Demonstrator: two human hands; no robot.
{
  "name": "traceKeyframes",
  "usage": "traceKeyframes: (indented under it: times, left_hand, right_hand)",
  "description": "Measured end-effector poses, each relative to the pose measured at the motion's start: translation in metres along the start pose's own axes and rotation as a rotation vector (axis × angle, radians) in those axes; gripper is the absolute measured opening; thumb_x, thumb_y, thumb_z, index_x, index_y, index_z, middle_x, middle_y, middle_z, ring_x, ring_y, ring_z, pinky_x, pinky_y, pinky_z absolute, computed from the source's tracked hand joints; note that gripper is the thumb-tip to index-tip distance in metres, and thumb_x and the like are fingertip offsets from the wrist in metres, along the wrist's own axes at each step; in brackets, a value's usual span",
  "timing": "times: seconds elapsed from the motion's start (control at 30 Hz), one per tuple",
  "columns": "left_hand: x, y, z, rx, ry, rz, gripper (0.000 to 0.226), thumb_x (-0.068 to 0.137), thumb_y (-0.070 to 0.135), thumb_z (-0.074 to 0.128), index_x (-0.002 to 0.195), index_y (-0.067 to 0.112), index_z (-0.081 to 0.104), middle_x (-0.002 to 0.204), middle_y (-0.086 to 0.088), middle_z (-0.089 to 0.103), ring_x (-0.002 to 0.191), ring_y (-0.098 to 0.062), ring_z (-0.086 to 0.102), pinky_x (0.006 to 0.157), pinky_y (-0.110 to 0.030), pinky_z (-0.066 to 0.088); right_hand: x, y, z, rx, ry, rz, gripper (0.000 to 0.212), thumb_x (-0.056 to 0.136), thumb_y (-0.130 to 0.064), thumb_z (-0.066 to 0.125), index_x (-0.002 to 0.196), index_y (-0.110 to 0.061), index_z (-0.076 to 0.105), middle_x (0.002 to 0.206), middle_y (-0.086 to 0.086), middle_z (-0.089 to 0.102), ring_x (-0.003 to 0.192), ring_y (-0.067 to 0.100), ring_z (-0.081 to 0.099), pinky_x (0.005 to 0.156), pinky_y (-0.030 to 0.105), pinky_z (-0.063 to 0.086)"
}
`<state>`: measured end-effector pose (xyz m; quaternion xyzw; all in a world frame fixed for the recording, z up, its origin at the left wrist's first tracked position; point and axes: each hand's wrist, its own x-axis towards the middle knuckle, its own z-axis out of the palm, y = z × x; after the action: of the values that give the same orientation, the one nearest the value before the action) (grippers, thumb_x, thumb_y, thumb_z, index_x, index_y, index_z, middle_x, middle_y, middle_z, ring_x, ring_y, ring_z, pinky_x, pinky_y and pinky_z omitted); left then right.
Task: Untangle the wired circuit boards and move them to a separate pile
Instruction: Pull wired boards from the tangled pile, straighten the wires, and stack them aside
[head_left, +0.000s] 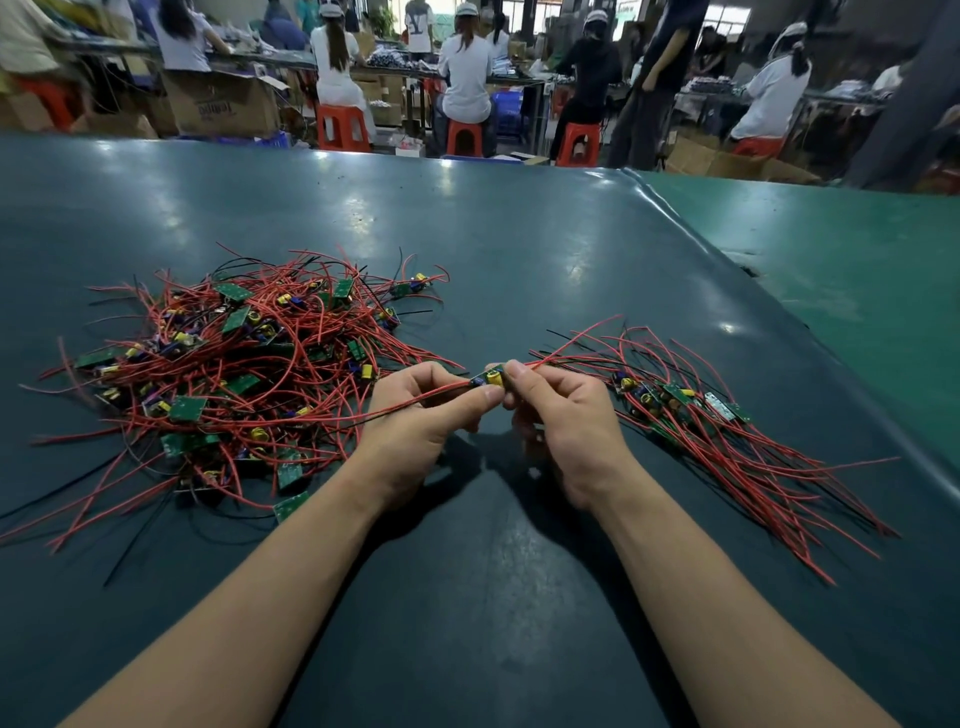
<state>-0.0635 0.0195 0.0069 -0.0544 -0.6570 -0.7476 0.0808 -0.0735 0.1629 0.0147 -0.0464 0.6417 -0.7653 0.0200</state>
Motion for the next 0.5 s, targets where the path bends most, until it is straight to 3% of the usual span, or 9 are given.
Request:
traceKeyframes:
  times: [0.1, 0.27, 0.33, 0.5]
  left_hand:
    - [0.000, 0.003, -0.001, -0.065, -0.017, -0.047, 0.026, 0.064, 0.018, 0.087, 0.056, 0.020, 0.062, 0.059, -0.007, 0.061, 0.059, -0.020, 0.053, 0.066, -0.033, 0.041]
    - [0.000, 0.006, -0.001, -0.182, -0.033, -0.107, 0.027, 0.062, 0.012, 0.083, 0.051, 0.020, 0.059, 0.063, -0.014, 0.059, 0.067, -0.022, 0.054, 0.064, -0.029, 0.043]
    - [0.001, 0.007, -0.001, -0.235, -0.053, -0.118, 0.026, 0.064, 0.011, 0.078, 0.050, 0.020, 0.058, 0.058, -0.008, 0.059, 0.074, -0.024, 0.055, 0.063, -0.027, 0.043]
    - [0.000, 0.008, -0.002, -0.326, -0.109, -0.111, 0.028, 0.068, 0.004, 0.071, 0.050, 0.020, 0.057, 0.060, -0.005, 0.066, 0.069, -0.021, 0.053, 0.059, -0.022, 0.046]
  right_hand:
    - [0.002, -0.003, 0.001, 0.093, 0.043, -0.017, 0.028, 0.096, -0.017, 0.060, 0.072, -0.015, 0.074, 0.059, -0.001, 0.049, 0.040, 0.007, 0.030, 0.039, 0.017, 0.019]
    - [0.010, -0.009, -0.010, 0.276, 0.198, -0.047, 0.021, 0.098, -0.013, 0.057, 0.086, -0.003, 0.071, 0.056, -0.005, 0.052, 0.037, 0.004, 0.029, 0.036, 0.016, 0.020]
    - [0.014, -0.013, -0.015, 0.354, 0.274, -0.067, 0.020, 0.097, -0.011, 0.057, 0.084, -0.002, 0.070, 0.056, -0.004, 0.053, 0.037, 0.003, 0.031, 0.034, 0.015, 0.022]
    - [0.018, -0.014, -0.024, 0.460, 0.427, -0.126, 0.023, 0.098, -0.011, 0.055, 0.080, -0.005, 0.068, 0.056, -0.004, 0.053, 0.039, 0.005, 0.036, 0.035, 0.017, 0.025]
